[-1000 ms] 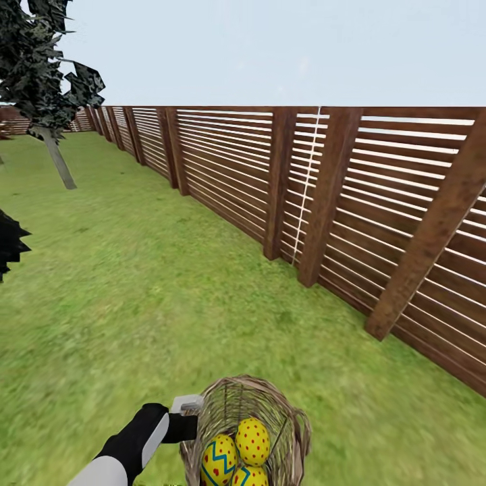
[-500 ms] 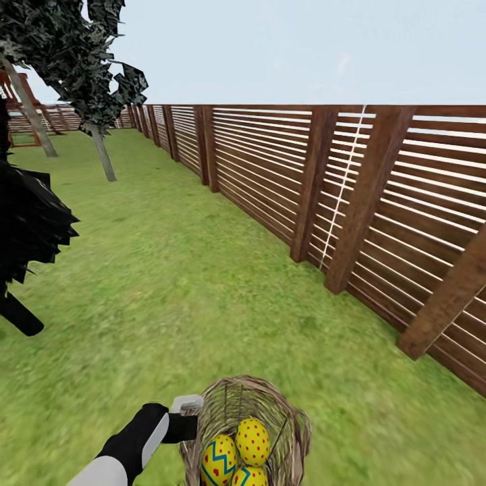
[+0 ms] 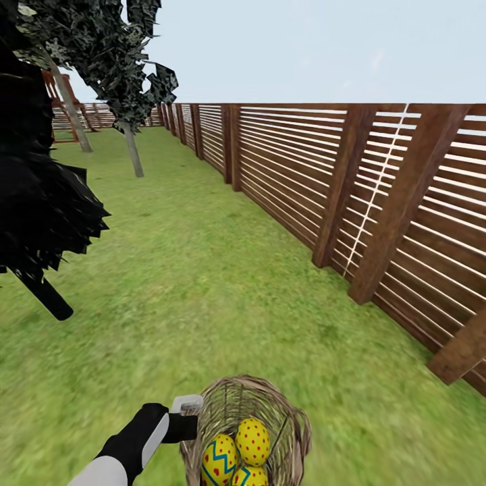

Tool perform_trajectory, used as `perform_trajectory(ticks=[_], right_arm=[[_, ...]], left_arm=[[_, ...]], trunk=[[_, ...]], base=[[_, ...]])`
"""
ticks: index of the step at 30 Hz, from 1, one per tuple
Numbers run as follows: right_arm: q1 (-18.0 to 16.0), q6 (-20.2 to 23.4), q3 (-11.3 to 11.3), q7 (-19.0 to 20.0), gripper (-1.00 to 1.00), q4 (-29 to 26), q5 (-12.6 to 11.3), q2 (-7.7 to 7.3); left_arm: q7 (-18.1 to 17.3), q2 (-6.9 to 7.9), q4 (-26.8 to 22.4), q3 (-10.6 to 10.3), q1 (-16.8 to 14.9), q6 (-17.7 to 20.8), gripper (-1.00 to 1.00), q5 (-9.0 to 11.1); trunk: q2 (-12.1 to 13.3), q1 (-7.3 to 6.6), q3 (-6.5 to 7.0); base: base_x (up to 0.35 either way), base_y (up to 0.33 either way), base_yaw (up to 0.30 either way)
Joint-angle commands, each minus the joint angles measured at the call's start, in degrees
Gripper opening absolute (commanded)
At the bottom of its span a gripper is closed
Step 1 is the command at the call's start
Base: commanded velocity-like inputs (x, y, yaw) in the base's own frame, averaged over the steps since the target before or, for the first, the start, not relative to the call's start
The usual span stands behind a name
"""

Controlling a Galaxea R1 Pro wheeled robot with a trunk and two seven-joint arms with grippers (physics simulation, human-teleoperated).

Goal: Take the three Easter eggs out of the wicker basket on the lawn in the garden, then place them on the lawn next to a single tree (choose any tree) so that all three eggs are next to the same tree and none are left in the basket.

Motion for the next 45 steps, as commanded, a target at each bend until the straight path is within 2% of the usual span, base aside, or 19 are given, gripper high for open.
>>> perform_trajectory(ticks=[1, 19, 30, 39, 45], right_arm=[[-0.1, -0.3, -0.5, 0.1, 1.00, 0.2, 0.5, -0.04], [-0.1, -0.3, -0.5, 0.1, 1.00, 0.2, 0.3, -0.04], [-0.1, -0.3, -0.5, 0.1, 1.00, 0.2, 0.3, -0.04], [-0.1, -0.2, -0.4, 0.1, 1.00, 0.2, 0.2, -0.41], [-0.1, -0.4, -0.5, 0.1, 1.00, -0.1, -0.2, -0.15]], left_arm=[[0.2, 0.04, -0.1, -0.2, 0.0, 0.3, -1.00, 0.9], [0.2, 0.04, -0.1, -0.2, 0.0, 0.3, -1.00, 0.9], [0.2, 0.04, -0.1, -0.2, 0.0, 0.4, -1.00, 0.9], [0.2, 0.04, -0.1, -0.2, 0.0, 0.4, -1.00, 0.9], [0.2, 0.10, -0.1, -0.2, 0.0, 0.4, -1.00, 0.9]], trunk=[[0.0, 0.01, 0.03], [0.0, 0.01, 1.66], [0.0, 0.01, 2.18], [0.0, 0.01, 2.18], [0.0, 0.01, 2.18]], base=[[0.008, 0.000, 0.071], [0.000, 0.000, 0.107], [0.006, -0.019, 0.239], [0.235, -0.196, 0.077], [0.276, -0.180, 0.047]])
